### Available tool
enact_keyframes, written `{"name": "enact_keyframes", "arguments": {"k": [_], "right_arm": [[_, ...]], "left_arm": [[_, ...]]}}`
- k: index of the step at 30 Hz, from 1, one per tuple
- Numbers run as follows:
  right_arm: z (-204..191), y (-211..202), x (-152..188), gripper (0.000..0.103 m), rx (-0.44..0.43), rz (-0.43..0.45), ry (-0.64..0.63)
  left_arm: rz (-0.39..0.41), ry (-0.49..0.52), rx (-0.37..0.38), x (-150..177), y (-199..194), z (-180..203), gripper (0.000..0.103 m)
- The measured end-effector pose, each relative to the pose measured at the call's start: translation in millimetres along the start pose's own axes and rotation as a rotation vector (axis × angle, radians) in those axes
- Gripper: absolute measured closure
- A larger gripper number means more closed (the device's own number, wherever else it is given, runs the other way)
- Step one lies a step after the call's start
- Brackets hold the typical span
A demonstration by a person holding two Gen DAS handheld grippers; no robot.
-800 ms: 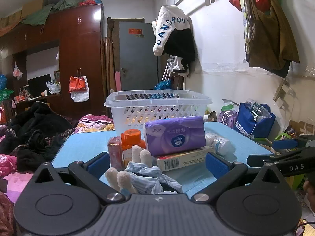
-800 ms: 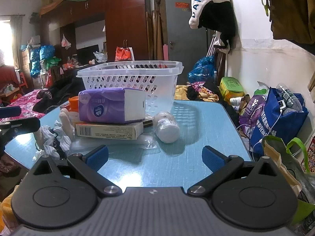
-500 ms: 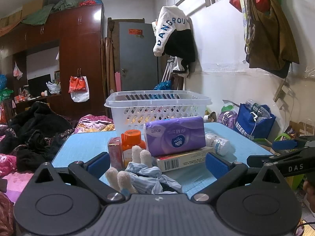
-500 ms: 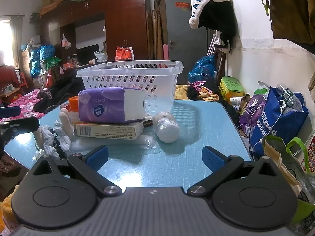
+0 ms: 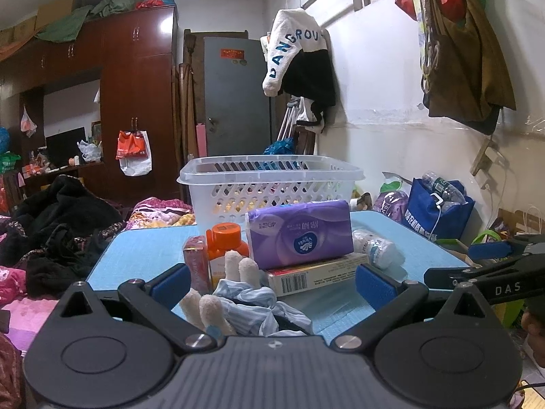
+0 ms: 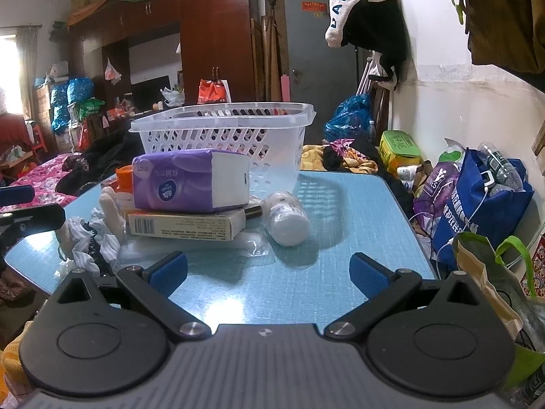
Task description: Organize objects
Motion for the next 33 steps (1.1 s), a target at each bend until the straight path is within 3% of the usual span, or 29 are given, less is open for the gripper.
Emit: {"name": "enact_keyframes", "arguments": {"k": [33], "right_arm": [[2.1, 2.1, 1.0, 0.000, 0.010, 0.003, -0.003]], "left_arm": [[-0.004, 0.000, 0.002, 1.7, 2.2, 1.3, 0.000]]}}
Point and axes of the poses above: each gripper's, at about its wrist camera, not at the fingertips, and y roughly the way its jaws point, z to its right, x to its underside, the point moved 1 cm from there along y, roughly the way its jaws point, and after that the axes turned 3 degrees about -x, right-handed, at the moved point
